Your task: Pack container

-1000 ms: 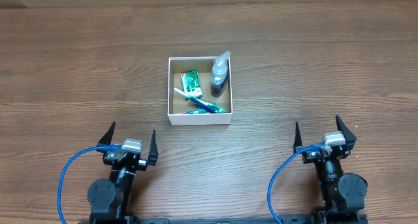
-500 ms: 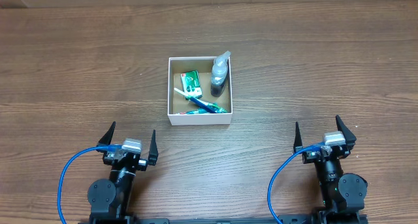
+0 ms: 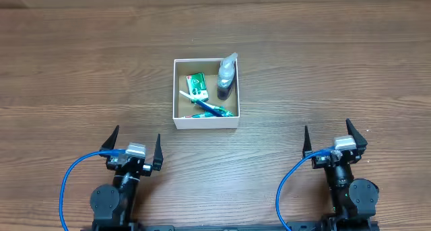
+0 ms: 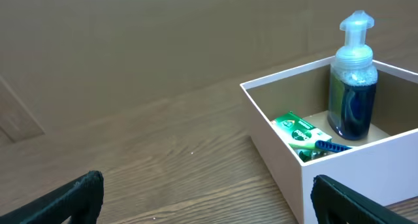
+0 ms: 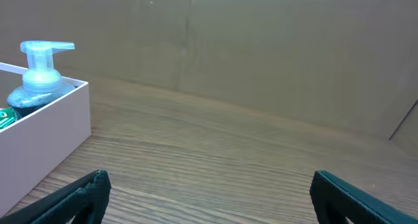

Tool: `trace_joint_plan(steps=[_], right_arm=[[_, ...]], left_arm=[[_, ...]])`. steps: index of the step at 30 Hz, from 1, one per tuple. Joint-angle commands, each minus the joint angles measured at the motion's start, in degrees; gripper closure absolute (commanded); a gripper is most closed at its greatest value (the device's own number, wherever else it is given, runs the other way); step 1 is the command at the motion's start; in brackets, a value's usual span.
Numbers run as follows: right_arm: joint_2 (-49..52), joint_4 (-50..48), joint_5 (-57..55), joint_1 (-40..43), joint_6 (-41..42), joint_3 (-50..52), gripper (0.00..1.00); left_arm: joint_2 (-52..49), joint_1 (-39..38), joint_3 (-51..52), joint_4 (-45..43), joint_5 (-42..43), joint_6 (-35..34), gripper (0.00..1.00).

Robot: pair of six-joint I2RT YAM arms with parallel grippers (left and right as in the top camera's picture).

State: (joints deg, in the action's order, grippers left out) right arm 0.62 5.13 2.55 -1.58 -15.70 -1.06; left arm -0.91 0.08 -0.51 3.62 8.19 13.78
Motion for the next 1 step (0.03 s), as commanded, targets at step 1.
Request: trace_joint_plan(steps=[1], right_arm=[[-0.39,-0.48,-0.11,-0.33,-0.22,0.59,0.0]], left_arm=[[0.39,-0.26,0.24,0.0,0.02,1.03,0.0]])
